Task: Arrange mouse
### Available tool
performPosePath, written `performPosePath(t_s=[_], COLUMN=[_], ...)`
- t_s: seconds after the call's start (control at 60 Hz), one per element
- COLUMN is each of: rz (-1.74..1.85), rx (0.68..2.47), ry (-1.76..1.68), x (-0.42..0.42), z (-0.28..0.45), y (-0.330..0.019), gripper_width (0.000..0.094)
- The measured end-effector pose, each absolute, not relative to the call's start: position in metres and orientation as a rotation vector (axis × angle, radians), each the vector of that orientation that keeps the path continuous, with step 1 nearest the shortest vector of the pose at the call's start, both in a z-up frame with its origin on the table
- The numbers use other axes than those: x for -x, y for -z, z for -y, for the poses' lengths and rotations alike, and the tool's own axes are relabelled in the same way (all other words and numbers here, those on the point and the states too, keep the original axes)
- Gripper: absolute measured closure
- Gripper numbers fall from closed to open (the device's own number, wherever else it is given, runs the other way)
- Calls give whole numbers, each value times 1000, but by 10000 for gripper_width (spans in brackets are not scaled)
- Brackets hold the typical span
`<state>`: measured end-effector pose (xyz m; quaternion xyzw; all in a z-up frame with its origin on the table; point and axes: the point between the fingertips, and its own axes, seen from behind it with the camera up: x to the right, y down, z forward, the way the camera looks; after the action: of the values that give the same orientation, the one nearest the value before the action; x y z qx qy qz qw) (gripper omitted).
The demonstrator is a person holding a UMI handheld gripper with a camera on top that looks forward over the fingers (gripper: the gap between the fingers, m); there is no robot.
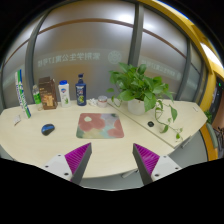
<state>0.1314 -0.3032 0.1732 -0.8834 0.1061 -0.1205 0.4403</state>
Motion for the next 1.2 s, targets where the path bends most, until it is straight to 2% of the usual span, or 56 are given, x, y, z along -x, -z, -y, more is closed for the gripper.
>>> performPosePath(t_s=[0.167,0.45,0.533,0.817,1.067,1.2], rz=[-264,-287,-265,-124,-135,-123], rx=[2228,2316,2323,2268,2309,2292], ry=[313,244,174,-22,-43,-58], x=[-109,4,51,173,188,187], z=[314,316,291,154,66,34], y=[-151,-73,-54,-24,9,7], gripper_width=[83,81,80,81,84,99])
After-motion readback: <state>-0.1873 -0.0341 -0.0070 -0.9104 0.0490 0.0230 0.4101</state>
